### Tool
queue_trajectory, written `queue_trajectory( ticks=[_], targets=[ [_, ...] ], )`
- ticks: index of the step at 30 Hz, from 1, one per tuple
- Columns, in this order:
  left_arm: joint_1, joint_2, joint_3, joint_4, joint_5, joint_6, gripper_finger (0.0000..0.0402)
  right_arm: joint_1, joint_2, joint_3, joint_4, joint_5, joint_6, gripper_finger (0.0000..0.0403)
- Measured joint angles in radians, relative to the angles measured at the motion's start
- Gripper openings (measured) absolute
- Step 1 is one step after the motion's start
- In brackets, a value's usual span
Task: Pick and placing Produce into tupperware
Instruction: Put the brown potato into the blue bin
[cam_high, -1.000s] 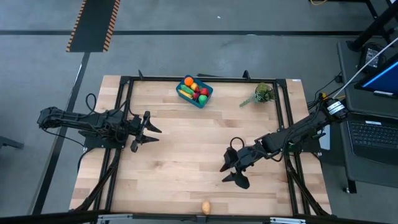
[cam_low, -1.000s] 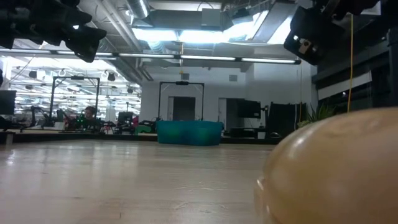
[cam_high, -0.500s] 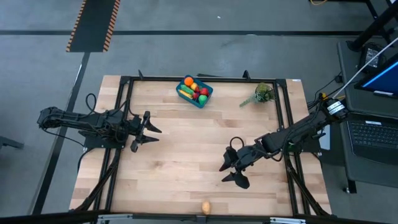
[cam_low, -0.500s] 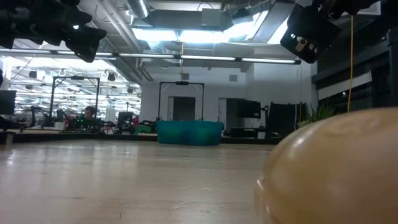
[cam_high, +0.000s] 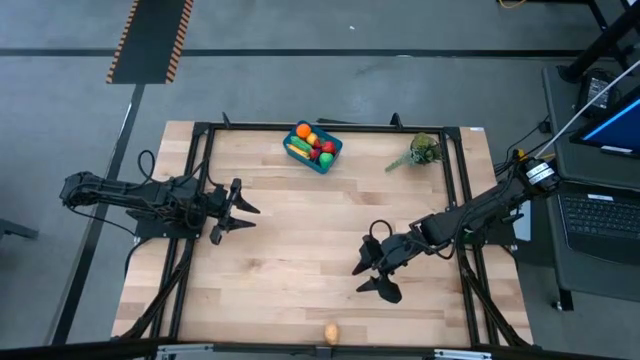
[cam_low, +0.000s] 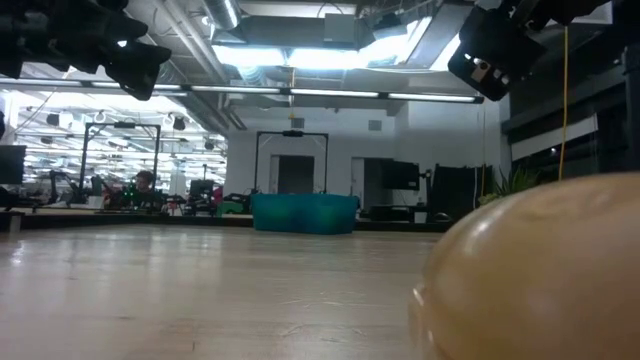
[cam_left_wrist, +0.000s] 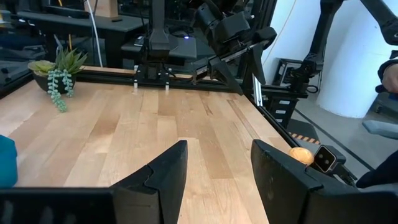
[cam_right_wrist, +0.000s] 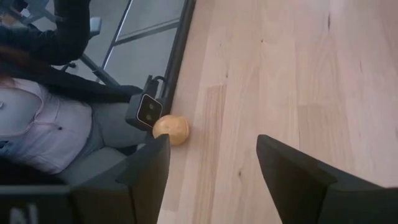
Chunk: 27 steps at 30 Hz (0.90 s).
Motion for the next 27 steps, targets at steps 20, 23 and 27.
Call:
queue_trajectory(
  ticks=[20,23,27],
  targets=[
    [0.0,0.0,0.0,0.0,-0.018,0.0,0.017,0.0,0.0,0.0,0.002,0.008,-0.009,0.0318],
    [0.0,0.0,0.0,0.0,-0.018,0.0,0.017,0.004,0.0,0.0,0.013,0.008,0.05,0.0319],
    [0.0,0.0,0.0,-0.007,-0.018,0.0,0.017,0.0,0.0,0.0,0.05,0.008,0.046,0.0319]
  ],
)
